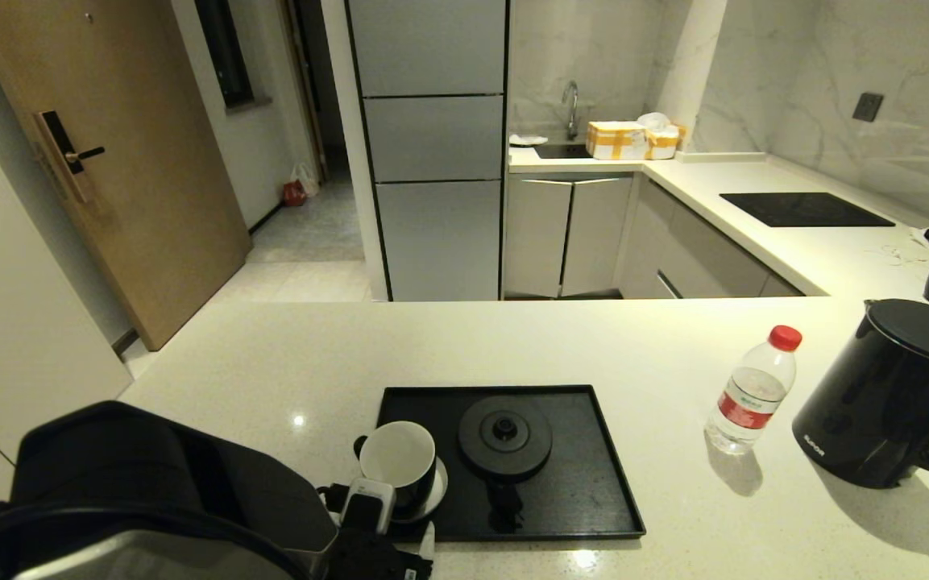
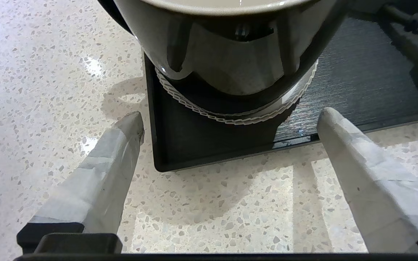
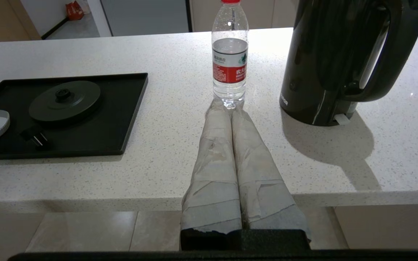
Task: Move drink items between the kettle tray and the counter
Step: Return the bottled water to its original position
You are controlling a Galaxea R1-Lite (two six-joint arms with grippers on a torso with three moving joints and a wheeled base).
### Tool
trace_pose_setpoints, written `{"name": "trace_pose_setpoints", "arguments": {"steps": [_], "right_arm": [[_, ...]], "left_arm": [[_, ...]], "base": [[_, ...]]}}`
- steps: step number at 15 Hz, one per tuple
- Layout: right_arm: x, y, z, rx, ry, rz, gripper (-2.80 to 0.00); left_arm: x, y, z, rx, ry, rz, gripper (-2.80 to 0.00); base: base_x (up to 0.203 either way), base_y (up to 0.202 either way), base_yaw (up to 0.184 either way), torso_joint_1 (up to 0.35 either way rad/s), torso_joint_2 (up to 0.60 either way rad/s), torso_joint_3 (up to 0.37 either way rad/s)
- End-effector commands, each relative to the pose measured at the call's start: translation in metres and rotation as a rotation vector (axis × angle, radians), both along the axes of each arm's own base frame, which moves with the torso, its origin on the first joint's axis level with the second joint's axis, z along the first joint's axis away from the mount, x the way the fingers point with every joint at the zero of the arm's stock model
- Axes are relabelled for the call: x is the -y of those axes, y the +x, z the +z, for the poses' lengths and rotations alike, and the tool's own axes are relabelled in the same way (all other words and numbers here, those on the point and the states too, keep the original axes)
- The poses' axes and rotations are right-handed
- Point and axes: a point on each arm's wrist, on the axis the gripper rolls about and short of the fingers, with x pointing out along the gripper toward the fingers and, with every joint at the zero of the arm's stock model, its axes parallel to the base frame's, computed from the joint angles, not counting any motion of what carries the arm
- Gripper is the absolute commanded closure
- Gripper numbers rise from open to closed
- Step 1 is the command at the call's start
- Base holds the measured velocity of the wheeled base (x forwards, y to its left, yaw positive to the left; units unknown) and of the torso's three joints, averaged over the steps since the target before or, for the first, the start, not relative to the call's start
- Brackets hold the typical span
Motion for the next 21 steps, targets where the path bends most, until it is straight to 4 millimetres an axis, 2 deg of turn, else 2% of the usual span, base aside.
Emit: {"name": "trace_pose_setpoints", "arguments": {"steps": [1, 4, 7, 17, 21], "right_arm": [[0.0, 0.0, 0.0, -0.002, 0.0, 0.0, 0.0], [0.0, 0.0, 0.0, -0.003, 0.0, 0.0, 0.0], [0.0, 0.0, 0.0, -0.001, 0.0, 0.0, 0.0], [0.0, 0.0, 0.0, -0.003, 0.0, 0.0, 0.0], [0.0, 0.0, 0.0, -0.003, 0.0, 0.0, 0.0]], "left_arm": [[0.002, 0.001, 0.001, 0.013, -0.015, 0.004, -2.8], [0.003, 0.002, -0.001, 0.012, -0.014, 0.004, -2.8], [0.001, -0.001, 0.008, 0.027, -0.029, 0.002, -2.8], [-0.005, -0.03, 0.036, 0.087, -0.031, -0.015, -2.8], [-0.007, -0.036, 0.045, 0.129, -0.024, 0.02, -2.8]], "base": [[0.0, 0.0, 0.0, 0.0, 0.0, 0.0], [0.0, 0.0, 0.0, 0.0, 0.0, 0.0], [0.0, 0.0, 0.0, 0.0, 0.0, 0.0], [0.0, 0.0, 0.0, 0.0, 0.0, 0.0], [0.0, 0.0, 0.0, 0.0, 0.0, 0.0]]}}
